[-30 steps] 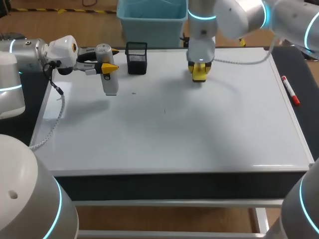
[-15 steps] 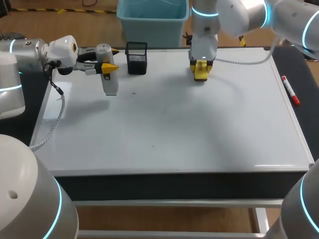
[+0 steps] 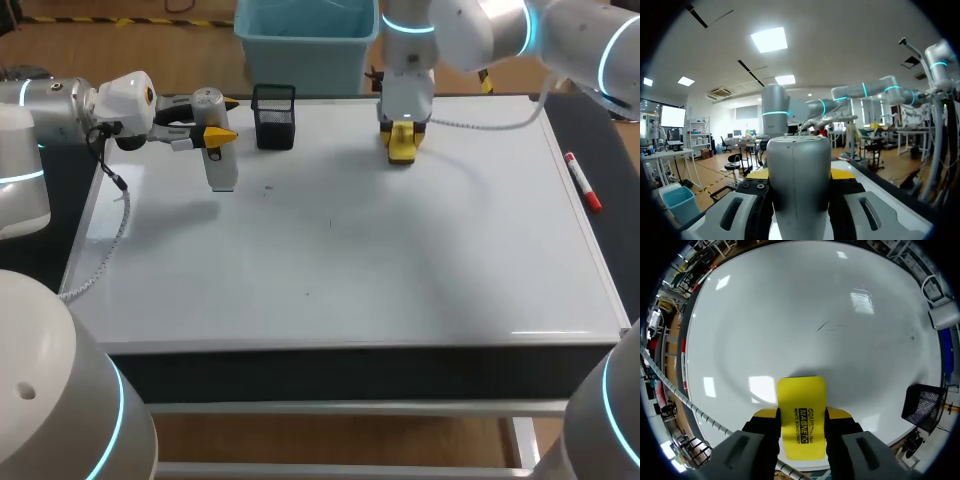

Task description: Pick up the inspection probe, press it on each red-marked spot on the whiteboard one by one, put down the probe, pick up the eraser, and wipe off all the red marks.

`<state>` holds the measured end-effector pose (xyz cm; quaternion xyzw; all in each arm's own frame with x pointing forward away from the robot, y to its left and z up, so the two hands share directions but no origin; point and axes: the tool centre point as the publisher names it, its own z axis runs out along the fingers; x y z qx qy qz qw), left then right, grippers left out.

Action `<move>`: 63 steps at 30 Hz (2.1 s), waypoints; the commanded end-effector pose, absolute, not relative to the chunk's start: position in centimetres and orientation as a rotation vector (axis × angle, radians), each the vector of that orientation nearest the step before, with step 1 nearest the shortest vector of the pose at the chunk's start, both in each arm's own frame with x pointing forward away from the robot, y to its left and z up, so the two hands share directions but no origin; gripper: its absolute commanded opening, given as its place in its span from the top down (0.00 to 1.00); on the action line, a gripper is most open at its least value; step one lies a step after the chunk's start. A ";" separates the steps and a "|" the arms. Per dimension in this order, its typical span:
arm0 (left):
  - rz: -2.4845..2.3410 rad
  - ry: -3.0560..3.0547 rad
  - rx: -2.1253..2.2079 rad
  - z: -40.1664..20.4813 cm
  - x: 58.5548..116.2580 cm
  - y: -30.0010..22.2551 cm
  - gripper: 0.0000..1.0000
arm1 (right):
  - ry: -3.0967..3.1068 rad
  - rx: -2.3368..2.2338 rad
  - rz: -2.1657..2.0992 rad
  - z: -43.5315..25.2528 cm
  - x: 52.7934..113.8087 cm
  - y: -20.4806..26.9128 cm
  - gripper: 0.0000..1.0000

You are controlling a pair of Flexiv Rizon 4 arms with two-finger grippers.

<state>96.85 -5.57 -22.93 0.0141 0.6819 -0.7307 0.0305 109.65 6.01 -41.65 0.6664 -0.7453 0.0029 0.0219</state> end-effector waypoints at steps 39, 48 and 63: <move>-2.256 2.099 0.048 -22.9 97.0 -5.6 1.00 | -2.478 1.926 -0.005 -39.5 110.4 3.9 0.00; -2.256 2.099 0.048 -22.9 97.0 -5.6 1.00 | -2.791 1.607 -0.347 -36.2 111.0 1.5 0.00; -2.256 2.099 0.048 -22.9 97.0 -5.6 1.00 | -3.024 0.910 -0.570 -31.7 112.1 -5.1 0.00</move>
